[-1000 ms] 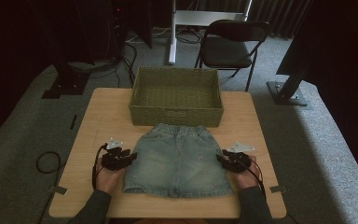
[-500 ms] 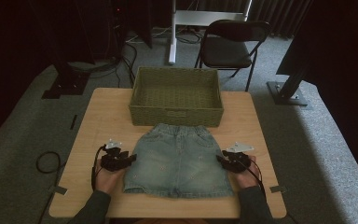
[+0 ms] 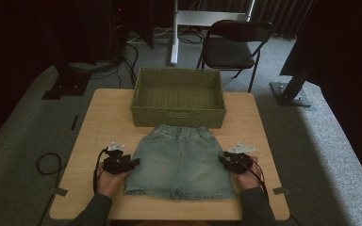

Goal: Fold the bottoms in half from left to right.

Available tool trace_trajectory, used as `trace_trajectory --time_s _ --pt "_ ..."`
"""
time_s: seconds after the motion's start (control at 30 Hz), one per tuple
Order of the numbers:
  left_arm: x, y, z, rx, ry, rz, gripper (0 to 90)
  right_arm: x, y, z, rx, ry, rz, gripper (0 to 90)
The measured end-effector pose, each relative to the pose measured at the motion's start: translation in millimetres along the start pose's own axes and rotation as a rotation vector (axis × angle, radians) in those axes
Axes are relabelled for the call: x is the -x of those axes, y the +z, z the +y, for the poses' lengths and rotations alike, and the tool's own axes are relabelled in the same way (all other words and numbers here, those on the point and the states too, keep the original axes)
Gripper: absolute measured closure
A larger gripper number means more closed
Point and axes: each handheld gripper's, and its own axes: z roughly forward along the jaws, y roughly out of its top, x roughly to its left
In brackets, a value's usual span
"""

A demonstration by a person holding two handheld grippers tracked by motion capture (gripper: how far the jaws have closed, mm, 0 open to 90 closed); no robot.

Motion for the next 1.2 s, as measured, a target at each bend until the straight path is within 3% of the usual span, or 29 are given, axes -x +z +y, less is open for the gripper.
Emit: trace_trajectory --time_s 0.13,0.23,0.53,0.73,0.8,0.93,1.2 --pt "6.8 1.7 0.8 -0.02 0.032 0.038 63.6 -0.3 0.0 -0.2 0.001 0.004 0.0 65.5" --pt "4.7 1.6 0.5 -0.023 0.019 0.041 79.4 0.1 0.0 -0.5 0.003 0.007 0.002 65.3" --pt "5.0 -2.7 0.4 -0.033 0.037 0.05 84.7 -2.0 -0.3 -0.7 0.013 -0.01 -0.014 62.2" --pt "-3.2 -14.4 -2.5 -0.019 0.009 0.07 85.1 -5.7 0.3 0.6 0.027 -0.029 0.01 60.1" --pt "-9.5 -20.1 -4.1 -0.01 -0.018 0.072 85.3 -11.2 1.4 2.7 0.037 -0.044 0.031 60.0" --pt "-12.4 -30.7 -1.5 0.026 -0.04 0.024 85.3 -17.2 5.9 5.1 0.025 -0.068 0.031 62.0" --pt "3.4 -48.5 13.0 0.108 -0.006 -0.097 85.4 -16.3 6.5 5.2 0.025 -0.054 0.038 61.9"
